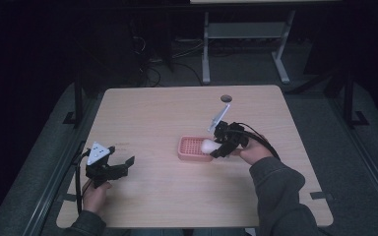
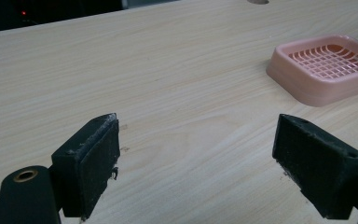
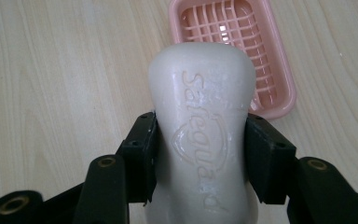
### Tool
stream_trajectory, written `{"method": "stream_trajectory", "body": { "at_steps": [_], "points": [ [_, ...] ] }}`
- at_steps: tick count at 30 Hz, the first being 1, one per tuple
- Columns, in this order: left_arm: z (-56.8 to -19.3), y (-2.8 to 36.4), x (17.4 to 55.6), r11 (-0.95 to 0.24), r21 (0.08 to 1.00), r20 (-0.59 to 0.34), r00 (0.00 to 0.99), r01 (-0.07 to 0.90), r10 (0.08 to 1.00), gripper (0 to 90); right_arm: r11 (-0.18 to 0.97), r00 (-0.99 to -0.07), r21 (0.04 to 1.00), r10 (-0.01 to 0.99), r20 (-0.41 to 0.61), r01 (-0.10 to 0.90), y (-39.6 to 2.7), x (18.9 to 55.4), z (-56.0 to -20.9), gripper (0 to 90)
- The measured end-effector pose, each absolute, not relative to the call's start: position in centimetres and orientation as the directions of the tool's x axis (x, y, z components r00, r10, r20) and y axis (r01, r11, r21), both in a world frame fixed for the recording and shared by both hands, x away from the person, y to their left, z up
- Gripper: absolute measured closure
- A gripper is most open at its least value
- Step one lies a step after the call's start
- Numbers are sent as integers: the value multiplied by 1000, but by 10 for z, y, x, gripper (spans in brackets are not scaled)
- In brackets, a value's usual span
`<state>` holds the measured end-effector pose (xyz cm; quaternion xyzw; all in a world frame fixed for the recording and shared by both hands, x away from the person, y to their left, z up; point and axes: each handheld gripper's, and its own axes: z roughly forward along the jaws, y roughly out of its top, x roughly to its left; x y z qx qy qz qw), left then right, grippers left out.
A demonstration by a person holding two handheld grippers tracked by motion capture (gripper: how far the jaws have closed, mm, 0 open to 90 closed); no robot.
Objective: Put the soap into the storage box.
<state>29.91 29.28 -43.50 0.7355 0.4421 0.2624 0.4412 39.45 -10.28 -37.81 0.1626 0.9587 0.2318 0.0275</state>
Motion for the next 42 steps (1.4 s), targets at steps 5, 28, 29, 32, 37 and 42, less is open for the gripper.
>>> {"method": "stream_trajectory", "body": {
  "at_steps": [5,28,29,32,37,42],
  "points": [
    [-435,293,299,-221,881,-3,471,419,882,141,834,-945,462,324,35,303,-98,400,-378,487],
    [-435,293,299,-223,883,0,474,413,880,141,860,-955,426,297,26,279,-68,418,-373,487],
    [-435,292,299,-222,883,0,473,413,881,140,861,-954,422,298,33,284,-67,419,-374,487],
    [-435,292,300,-222,882,0,473,415,881,141,861,-954,421,297,37,284,-64,422,-378,487],
    [-435,292,300,-224,883,2,474,413,881,141,867,-953,405,302,36,290,-58,427,-384,487],
    [-435,292,300,-224,883,2,474,413,880,141,874,-953,390,300,33,289,-51,432,-389,487]
  ]
}}
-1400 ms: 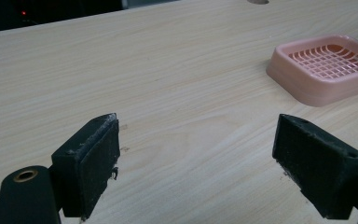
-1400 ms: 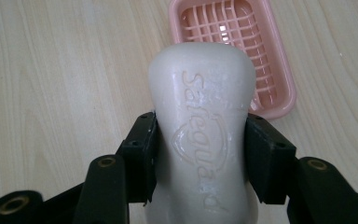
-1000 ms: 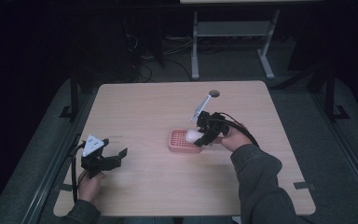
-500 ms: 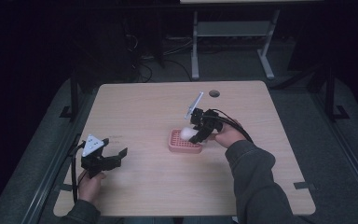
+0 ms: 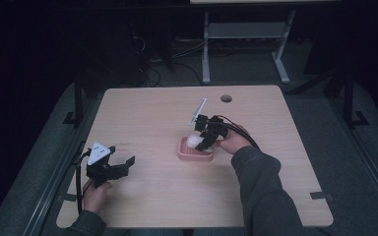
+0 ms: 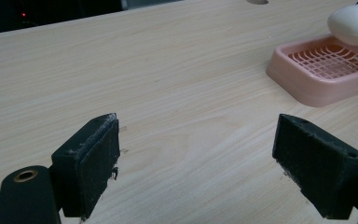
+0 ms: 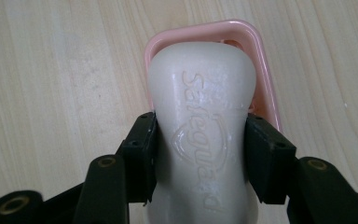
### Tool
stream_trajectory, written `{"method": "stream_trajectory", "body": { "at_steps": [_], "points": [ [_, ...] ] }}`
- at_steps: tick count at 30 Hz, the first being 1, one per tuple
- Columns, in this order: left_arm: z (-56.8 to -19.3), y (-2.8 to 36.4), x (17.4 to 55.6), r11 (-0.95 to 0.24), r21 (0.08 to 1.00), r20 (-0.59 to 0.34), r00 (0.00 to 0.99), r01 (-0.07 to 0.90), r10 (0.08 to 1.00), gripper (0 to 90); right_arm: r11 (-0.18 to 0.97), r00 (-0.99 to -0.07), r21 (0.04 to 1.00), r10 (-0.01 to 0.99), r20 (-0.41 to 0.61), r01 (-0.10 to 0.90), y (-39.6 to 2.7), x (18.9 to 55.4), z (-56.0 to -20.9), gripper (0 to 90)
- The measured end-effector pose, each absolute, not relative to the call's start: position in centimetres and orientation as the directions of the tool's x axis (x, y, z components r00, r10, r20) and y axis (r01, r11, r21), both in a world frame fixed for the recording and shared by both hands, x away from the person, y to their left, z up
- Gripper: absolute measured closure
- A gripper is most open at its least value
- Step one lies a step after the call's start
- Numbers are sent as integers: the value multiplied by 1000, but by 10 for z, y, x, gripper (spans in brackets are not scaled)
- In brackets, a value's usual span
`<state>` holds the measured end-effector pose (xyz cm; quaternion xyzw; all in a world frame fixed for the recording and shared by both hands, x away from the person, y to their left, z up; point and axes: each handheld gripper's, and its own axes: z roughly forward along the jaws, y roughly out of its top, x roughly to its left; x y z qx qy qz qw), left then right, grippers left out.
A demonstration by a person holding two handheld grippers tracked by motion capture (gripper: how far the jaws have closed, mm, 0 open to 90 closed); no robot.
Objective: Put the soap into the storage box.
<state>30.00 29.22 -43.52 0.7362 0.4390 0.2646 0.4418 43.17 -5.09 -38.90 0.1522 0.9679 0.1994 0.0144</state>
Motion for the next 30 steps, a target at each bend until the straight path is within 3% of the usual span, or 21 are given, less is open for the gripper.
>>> {"method": "stream_trajectory", "body": {
  "at_steps": [30],
  "points": [
    [-435,293,301,-226,883,4,473,412,881,141,884,-944,343,328,30,318,-37,450,-413,487]
  ]
}}
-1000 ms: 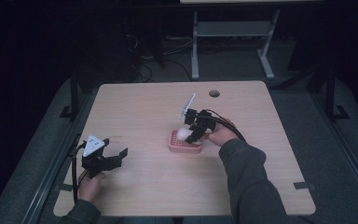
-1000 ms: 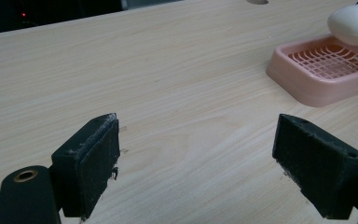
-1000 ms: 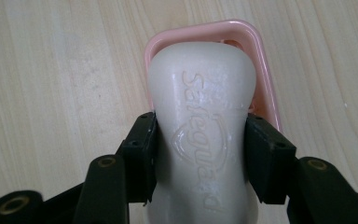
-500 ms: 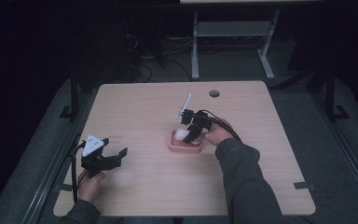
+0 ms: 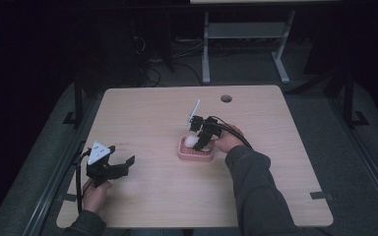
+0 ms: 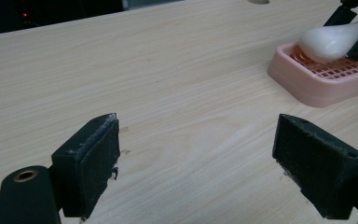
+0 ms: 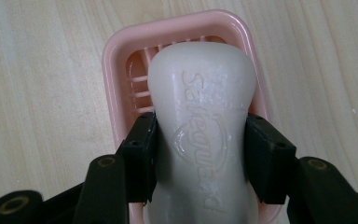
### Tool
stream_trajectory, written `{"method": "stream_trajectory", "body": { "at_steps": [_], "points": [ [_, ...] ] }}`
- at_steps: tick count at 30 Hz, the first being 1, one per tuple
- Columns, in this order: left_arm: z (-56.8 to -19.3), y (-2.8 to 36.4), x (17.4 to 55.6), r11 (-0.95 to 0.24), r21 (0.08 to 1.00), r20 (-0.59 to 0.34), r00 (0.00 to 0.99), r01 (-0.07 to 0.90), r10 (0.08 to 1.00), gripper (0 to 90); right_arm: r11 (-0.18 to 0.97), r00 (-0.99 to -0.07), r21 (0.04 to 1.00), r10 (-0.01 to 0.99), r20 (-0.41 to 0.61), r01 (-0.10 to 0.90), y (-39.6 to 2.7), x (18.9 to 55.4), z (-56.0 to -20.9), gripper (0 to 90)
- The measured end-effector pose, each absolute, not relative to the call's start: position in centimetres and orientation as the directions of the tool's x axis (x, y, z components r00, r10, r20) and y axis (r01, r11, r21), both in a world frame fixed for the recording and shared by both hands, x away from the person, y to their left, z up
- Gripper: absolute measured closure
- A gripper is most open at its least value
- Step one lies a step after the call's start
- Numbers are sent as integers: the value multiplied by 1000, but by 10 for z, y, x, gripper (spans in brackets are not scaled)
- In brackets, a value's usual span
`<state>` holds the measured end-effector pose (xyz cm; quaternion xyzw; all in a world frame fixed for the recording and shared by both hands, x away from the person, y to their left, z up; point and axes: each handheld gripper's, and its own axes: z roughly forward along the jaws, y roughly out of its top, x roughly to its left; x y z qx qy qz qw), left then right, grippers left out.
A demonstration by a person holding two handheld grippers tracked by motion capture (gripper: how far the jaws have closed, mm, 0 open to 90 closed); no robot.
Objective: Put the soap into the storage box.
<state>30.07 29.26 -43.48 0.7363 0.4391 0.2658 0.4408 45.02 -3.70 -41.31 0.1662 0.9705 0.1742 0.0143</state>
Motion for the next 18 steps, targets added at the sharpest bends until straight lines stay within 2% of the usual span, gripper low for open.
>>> {"method": "stream_trajectory", "body": {
  "at_steps": [18],
  "points": [
    [-434,293,300,-216,884,-4,469,415,883,141,888,-945,335,326,28,316,-34,453,-421,485]
  ]
}}
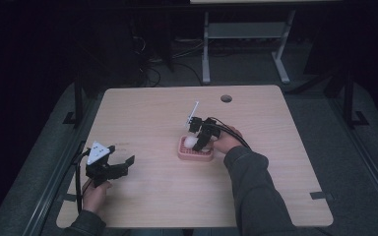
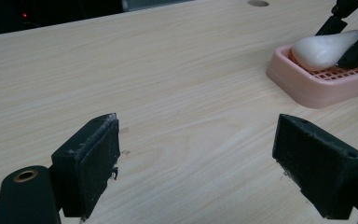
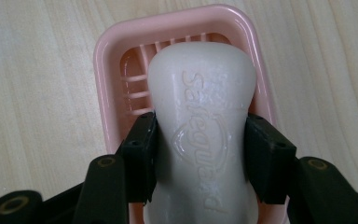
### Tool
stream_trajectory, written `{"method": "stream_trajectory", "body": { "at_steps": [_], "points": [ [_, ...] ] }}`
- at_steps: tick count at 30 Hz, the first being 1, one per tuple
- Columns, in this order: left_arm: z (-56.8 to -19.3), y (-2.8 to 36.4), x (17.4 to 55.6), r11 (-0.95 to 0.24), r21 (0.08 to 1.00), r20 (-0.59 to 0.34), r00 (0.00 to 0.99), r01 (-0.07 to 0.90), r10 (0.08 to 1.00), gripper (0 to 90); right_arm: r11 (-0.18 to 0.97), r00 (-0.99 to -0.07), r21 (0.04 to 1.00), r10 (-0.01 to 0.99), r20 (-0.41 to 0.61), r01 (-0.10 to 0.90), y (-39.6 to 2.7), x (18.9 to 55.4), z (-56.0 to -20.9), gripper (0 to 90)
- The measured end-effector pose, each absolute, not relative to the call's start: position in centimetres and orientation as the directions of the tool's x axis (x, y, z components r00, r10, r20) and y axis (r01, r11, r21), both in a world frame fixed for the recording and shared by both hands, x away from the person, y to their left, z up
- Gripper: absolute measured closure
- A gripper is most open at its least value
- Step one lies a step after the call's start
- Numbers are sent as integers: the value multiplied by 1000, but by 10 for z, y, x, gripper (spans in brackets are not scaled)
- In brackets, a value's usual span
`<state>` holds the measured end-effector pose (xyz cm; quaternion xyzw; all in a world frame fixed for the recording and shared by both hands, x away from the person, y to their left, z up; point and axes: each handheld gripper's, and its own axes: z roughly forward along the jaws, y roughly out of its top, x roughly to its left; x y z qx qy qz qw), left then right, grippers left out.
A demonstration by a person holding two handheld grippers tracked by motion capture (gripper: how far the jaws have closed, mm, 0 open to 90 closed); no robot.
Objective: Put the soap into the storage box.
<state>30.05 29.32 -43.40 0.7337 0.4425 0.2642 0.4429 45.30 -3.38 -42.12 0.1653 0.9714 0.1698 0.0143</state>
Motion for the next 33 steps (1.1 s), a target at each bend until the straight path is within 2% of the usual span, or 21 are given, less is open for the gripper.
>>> {"method": "stream_trajectory", "body": {
  "at_steps": [16,33],
  "points": [
    [-434,294,300,-216,883,-5,469,418,883,141,889,-944,331,331,13,316,-30,452,-423,473],
    [-434,294,301,-218,882,-3,468,418,884,141,856,-935,394,353,31,336,-42,449,-407,412]
  ]
}}
